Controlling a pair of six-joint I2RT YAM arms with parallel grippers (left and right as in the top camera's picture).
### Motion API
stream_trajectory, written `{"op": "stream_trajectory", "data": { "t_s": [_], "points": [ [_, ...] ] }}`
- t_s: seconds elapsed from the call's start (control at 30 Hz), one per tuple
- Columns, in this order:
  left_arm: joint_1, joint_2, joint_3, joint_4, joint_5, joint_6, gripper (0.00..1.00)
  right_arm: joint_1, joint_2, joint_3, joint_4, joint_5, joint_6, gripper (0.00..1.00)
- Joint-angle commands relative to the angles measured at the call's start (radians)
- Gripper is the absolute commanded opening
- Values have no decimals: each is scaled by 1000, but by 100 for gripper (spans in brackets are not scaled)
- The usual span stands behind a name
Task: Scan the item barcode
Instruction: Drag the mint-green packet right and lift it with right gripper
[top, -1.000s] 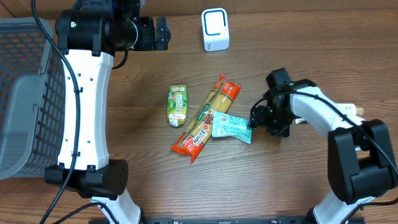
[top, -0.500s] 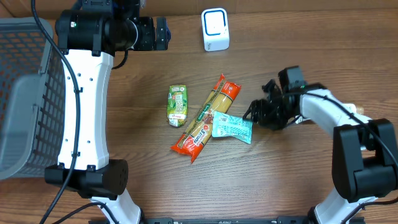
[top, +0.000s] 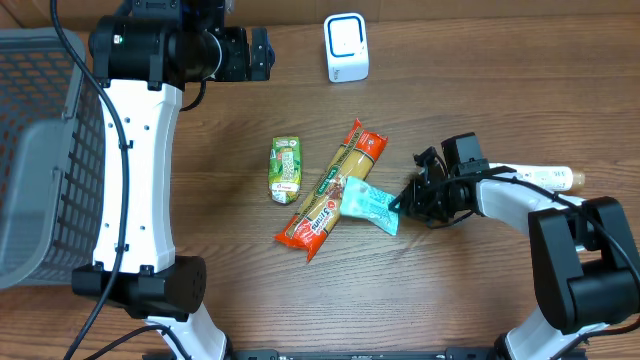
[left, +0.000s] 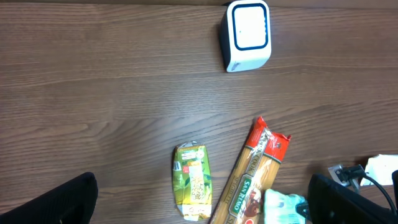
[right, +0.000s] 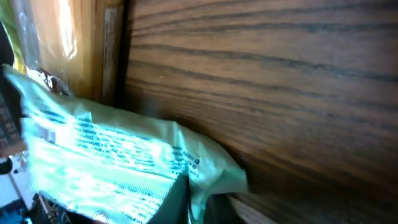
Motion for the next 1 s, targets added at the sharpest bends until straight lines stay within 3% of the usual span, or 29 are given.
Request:
{"op": "stream_trajectory", "data": {
  "t_s": [0.0, 0.2, 0.43, 0.47, 0.53, 0.57, 0.67, 0.77, 0.97],
  "points": [
    [-1, 5, 6, 1, -6, 16, 100, -11, 33, -31, -24, 132, 14, 4],
    [-1, 5, 6, 1, -6, 16, 100, -87, -3, 77, -211, 150, -80, 4],
    [-1, 5, 6, 1, -6, 16, 100, -69, -26, 323, -567, 430, -265, 4],
    [-1, 5, 6, 1, -6, 16, 100, -64, -26, 340, -590, 479, -265, 9],
    [-1, 5, 6, 1, -6, 16, 100, -60, -25, 348, -608, 518, -265, 47],
    [-1, 5, 6, 1, -6, 16, 100, -60, -25, 348, -611, 517, -264, 58],
    [-1, 5, 6, 1, -6, 16, 100, -64, -25, 346, -624, 459, -263, 79],
    [-1, 5, 6, 1, -6, 16, 100, -70, -25, 337, -618, 382, -263, 84],
    [-1, 5, 6, 1, -6, 16, 99, -71, -25, 259, -504, 303, -206, 80]
  ]
}}
